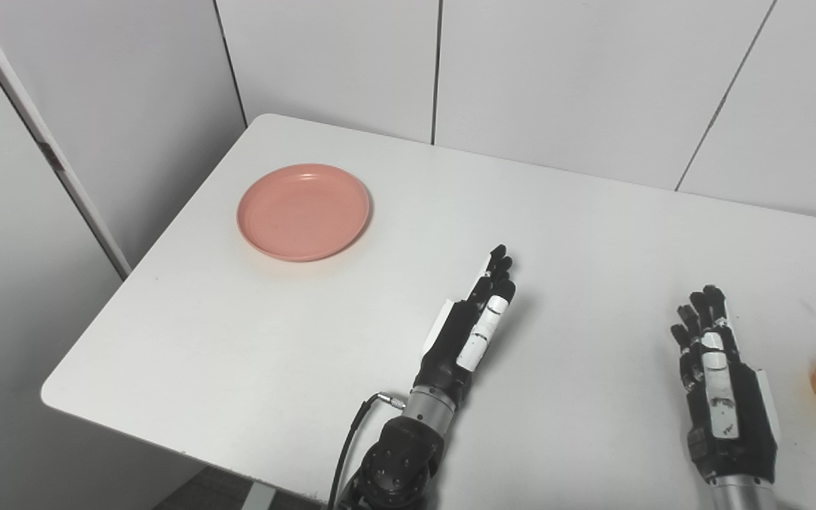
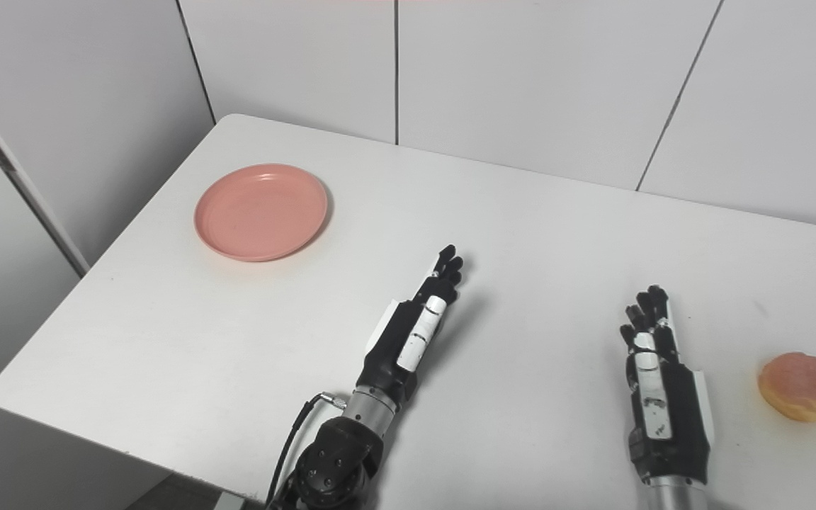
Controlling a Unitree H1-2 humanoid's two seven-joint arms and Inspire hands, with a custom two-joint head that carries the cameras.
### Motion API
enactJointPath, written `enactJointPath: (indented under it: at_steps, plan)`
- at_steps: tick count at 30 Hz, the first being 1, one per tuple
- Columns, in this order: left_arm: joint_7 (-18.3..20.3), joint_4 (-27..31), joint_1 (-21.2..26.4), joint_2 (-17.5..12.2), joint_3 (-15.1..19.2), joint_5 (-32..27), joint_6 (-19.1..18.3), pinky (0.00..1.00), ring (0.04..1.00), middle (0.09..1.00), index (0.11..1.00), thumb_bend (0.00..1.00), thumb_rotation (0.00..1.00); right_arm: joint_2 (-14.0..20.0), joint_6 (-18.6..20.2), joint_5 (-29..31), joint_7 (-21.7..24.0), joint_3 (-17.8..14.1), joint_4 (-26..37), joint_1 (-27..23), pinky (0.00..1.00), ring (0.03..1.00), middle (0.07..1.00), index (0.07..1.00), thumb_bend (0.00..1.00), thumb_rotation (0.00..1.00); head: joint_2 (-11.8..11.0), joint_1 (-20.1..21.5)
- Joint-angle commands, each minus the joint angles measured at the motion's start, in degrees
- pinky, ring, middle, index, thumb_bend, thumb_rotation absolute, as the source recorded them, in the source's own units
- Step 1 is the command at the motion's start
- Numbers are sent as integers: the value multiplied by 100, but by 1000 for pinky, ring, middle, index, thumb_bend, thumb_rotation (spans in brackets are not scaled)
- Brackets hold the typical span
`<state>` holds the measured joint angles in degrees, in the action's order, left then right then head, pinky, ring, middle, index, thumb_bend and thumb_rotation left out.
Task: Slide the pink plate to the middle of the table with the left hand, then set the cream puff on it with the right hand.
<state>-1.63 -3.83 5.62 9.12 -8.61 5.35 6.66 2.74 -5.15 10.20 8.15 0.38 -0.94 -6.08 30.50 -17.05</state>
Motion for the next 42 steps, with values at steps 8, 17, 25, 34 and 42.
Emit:
enactJointPath:
  at_steps: [8,17,25,34,42]
  plan:
    - [-21,-463,-15,-208,70,54,552,1000,1000,1000,1000,698,1000,35,-617,-71,127,-5,-536,99,1000,1000,1000,1000,647,837,-52,80]
    - [56,-203,164,-180,369,-481,501,1000,1000,1000,1000,658,1000,-53,-605,-56,59,-37,-474,80,1000,1000,1000,1000,636,842,-106,131]
    - [-70,410,500,-236,833,-731,84,1000,1000,1000,997,663,1000,-50,-521,-156,-32,-53,-360,70,1000,1000,1000,1000,646,818,-70,216]
    - [-176,724,1241,-674,1242,-856,-133,1000,1000,1000,1000,779,1000,-114,-612,-145,-10,-32,-469,48,1000,1000,1000,1000,681,822,-50,376]
    - [-504,581,1715,-1054,1970,-998,-88,985,981,978,964,836,1000,-35,-562,-139,88,6,-410,93,1000,1000,1000,1000,668,834,-28,311]
